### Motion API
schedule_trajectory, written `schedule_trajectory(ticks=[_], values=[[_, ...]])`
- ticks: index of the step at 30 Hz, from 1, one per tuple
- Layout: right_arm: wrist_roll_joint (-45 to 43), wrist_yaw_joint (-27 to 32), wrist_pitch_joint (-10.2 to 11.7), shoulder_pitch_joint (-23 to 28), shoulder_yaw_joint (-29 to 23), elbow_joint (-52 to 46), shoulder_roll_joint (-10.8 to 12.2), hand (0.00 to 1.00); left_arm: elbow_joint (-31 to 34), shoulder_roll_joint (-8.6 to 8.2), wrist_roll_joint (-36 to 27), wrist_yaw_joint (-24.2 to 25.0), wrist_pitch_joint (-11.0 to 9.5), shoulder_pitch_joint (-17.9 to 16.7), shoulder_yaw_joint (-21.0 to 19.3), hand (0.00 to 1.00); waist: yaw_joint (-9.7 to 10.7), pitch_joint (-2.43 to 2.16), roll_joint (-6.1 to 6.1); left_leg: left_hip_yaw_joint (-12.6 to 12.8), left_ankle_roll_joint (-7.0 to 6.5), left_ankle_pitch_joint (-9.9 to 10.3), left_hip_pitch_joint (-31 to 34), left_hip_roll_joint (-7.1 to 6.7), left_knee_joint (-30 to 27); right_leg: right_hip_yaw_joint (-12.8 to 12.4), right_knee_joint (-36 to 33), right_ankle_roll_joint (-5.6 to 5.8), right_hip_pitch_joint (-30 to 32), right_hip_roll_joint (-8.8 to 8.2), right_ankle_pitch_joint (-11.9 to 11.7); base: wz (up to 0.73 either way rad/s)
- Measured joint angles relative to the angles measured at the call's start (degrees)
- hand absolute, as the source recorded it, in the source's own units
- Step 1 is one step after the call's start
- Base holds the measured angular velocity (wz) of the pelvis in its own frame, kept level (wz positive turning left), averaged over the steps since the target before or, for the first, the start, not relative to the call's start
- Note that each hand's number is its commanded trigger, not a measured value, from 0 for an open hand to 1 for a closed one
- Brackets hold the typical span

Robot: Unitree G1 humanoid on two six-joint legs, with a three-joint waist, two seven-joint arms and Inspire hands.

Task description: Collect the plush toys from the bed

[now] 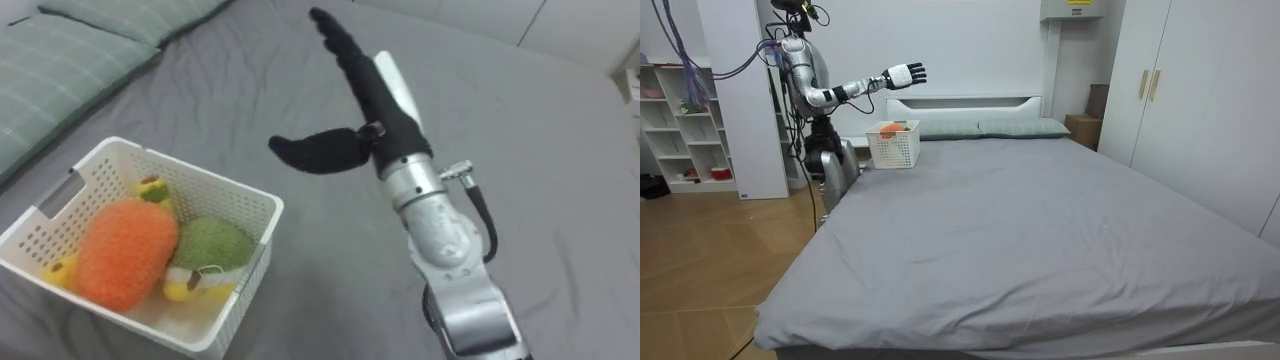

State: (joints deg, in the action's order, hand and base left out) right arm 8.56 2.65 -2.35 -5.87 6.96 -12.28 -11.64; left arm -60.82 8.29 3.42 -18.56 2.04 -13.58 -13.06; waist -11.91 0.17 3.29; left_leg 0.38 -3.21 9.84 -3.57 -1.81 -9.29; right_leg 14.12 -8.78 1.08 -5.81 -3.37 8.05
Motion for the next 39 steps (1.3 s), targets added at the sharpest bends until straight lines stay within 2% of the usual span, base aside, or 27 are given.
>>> schedule_trajectory(ticks=[2,3,6,7,9,12,14,16,20,21,23,26,29,30,32,34,36,39], values=[[7.53,1.70,0.08,0.51,-2.88,-0.01,-0.05,0.00,-0.34,-0.41,-0.56,0.03,-0.03,-0.43,-0.37,0.00,2.07,-0.07,0.02,0.23,0.00,0.00,-0.06,0.03,0.00,0.02,0.02,0.00,-0.03,0.16,0.00,-0.07],[13.05,2.65,0.22,0.61,-5.25,0.04,-0.09,0.00,-0.37,-0.67,-0.52,0.06,-0.04,-0.56,-0.44,0.00,3.25,0.24,-0.47,0.84,-0.03,0.03,-0.08,0.08,-0.04,-0.23,0.05,-0.02,0.05,0.17,-0.03,-0.09],[24.45,4.10,1.39,3.27,-11.73,0.28,-0.77,0.00,0.46,-1.08,-0.48,0.06,-0.54,-1.64,-0.47,0.00,5.47,-0.03,-0.50,1.59,-0.10,0.26,-0.51,0.21,0.09,-1.29,0.04,0.00,-0.04,0.32,-0.06,-0.13],[28.17,4.46,1.52,4.30,-14.16,0.69,-0.85,0.00,0.36,-1.14,-0.59,0.06,-0.67,-1.70,-0.46,0.00,6.47,0.18,-0.82,1.72,-0.13,0.28,-0.64,0.21,0.17,-1.41,0.05,0.01,-0.09,0.34,-0.06,-0.09],[32.65,5.35,2.38,5.51,-17.37,2.20,-0.86,0.00,0.41,-1.28,-0.71,0.05,-0.80,-1.97,-0.45,0.00,7.89,0.22,-0.93,1.94,-0.15,0.29,-0.68,0.20,0.17,-1.63,0.05,0.02,-0.05,0.34,-0.08,-0.08],[36.67,7.28,2.80,8.63,-20.87,3.94,-0.85,0.00,0.42,-1.58,-0.72,0.06,-1.13,-1.69,-0.44,0.00,9.64,0.04,-1.28,3.25,-0.07,0.40,-1.14,0.51,0.60,-3.13,-0.06,-0.05,0.37,0.59,-0.13,-0.22],[36.56,8.12,2.81,9.56,-22.22,5.54,-0.84,0.00,0.51,-2.06,-0.72,0.09,-1.14,-1.58,-0.39,0.00,11.13,-0.16,-1.58,3.95,-0.08,0.40,-1.06,0.56,0.71,-3.37,-0.30,-0.05,0.83,0.63,-0.13,-0.20],[36.68,9.32,2.85,9.98,-23.89,8.23,-0.83,0.00,0.52,-2.37,-0.73,0.51,-1.13,-1.59,-0.31,0.00,12.34,-0.34,-1.93,4.99,-0.06,0.41,-1.16,0.80,0.89,-4.68,-0.94,-0.08,1.57,0.82,-0.15,-0.26],[37.99,10.40,3.26,12.57,-24.34,10.09,-0.81,0.00,0.60,-2.38,-1.97,0.55,-0.87,-1.48,-0.31,0.00,13.82,-0.31,-1.88,6.07,0.10,0.50,-1.27,1.13,0.97,-5.87,-0.95,-0.32,2.04,1.21,-0.32,-0.18],[39.39,10.53,4.32,13.91,-24.35,11.85,-0.79,0.00,0.61,-2.29,-3.28,0.56,-0.87,-1.51,-0.32,0.00,14.23,-0.33,-1.75,6.20,0.16,0.54,-1.42,1.16,0.94,-6.17,-0.90,-0.32,1.91,1.33,-0.32,-0.03],[40.73,11.45,4.39,15.01,-24.35,15.56,-0.52,0.00,0.62,-2.24,-4.63,0.58,-0.87,-1.47,-0.29,0.00,14.22,-0.27,-1.65,6.54,0.20,0.57,-1.69,1.21,0.95,-6.25,-0.93,-0.33,1.81,1.39,-0.32,-0.06],[40.99,12.35,4.39,16.15,-24.36,24.22,0.73,0.00,0.59,-2.23,-6.74,0.59,-0.90,-1.54,-0.22,0.00,14.60,-0.22,-1.71,6.75,0.20,0.58,-1.66,1.20,0.87,-6.41,-0.87,-0.30,1.90,1.37,-0.27,-0.03],[40.50,12.87,4.99,16.49,-24.29,36.94,1.76,0.00,0.59,-2.24,-8.53,0.57,-1.35,-1.62,-0.13,0.00,14.84,-0.09,-1.57,6.54,0.20,0.60,-1.73,1.16,0.60,-6.32,-0.74,-0.22,1.97,1.37,-0.09,0.03],[40.37,12.81,5.46,16.89,-23.89,42.77,2.23,0.00,0.58,-2.27,-9.00,0.54,-1.75,-1.73,-0.15,0.00,14.70,0.09,-1.36,6.53,0.27,0.64,-1.94,1.16,0.67,-6.52,-0.81,-0.25,1.98,1.40,0.18,0.04],[39.24,12.70,5.49,17.45,-23.62,52.07,2.85,0.00,0.13,-2.28,-8.86,0.54,-2.11,-1.78,-0.07,0.00,14.74,-0.02,-1.24,6.38,0.33,0.71,-2.12,1.14,0.83,-6.67,-0.79,-0.26,1.91,1.39,0.55,0.04],[35.91,12.27,5.40,18.15,-22.72,64.19,3.12,0.00,0.11,-2.46,-8.97,0.60,-2.28,-1.82,-0.13,0.00,14.71,-0.05,-1.59,6.02,0.35,0.71,-2.10,1.11,1.01,-6.63,-0.89,-0.29,2.08,1.44,0.66,0.00],[32.01,11.84,5.30,19.00,-22.83,70.00,3.24,0.00,-0.22,-2.78,-8.98,0.77,-2.38,-2.14,-0.23,0.00,14.77,-0.17,-2.14,6.08,0.37,0.73,-2.03,1.09,1.21,-6.72,-0.92,-0.28,2.07,1.45,0.67,-0.03],[26.17,10.10,5.30,20.36,-21.77,76.03,3.20,0.00,-1.14,-2.68,-8.99,1.42,-2.46,-2.40,-0.36,0.00,14.77,-0.21,-2.31,6.18,0.40,0.70,-2.17,1.11,1.51,-6.68,-0.96,-0.31,1.84,1.49,0.69,-0.04]])
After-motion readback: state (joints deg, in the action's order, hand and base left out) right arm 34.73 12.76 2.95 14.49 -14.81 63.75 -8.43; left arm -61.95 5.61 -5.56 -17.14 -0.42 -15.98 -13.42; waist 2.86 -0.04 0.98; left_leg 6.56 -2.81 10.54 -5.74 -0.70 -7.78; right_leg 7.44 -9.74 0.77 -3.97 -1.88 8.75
